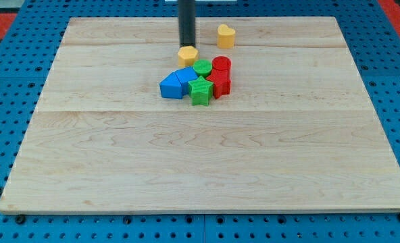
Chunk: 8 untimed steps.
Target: Place the heart above the green circle
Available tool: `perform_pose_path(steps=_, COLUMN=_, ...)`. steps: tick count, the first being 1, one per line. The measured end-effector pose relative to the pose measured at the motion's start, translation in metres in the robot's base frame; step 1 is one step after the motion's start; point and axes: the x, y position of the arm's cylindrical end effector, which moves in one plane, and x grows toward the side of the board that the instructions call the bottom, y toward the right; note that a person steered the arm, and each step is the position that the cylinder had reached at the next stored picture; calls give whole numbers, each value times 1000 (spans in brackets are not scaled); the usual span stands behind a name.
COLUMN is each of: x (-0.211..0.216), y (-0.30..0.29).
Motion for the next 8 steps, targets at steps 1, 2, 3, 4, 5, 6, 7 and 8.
perform_pose_path(steps=1, x=21, y=-12)
perform_pose_path(steps=2, x=-20, y=-18)
perform_pose_path(steps=3, x=-77, y=45)
perform_pose_path(steps=4, x=-86, y=104)
perform_pose_path(steps=5, x=-57, y=112)
perform_pose_path(steps=6, x=-16, y=71)
perform_pose_path(steps=7, x=-13, y=71)
perform_pose_path(steps=8, x=-48, y=76)
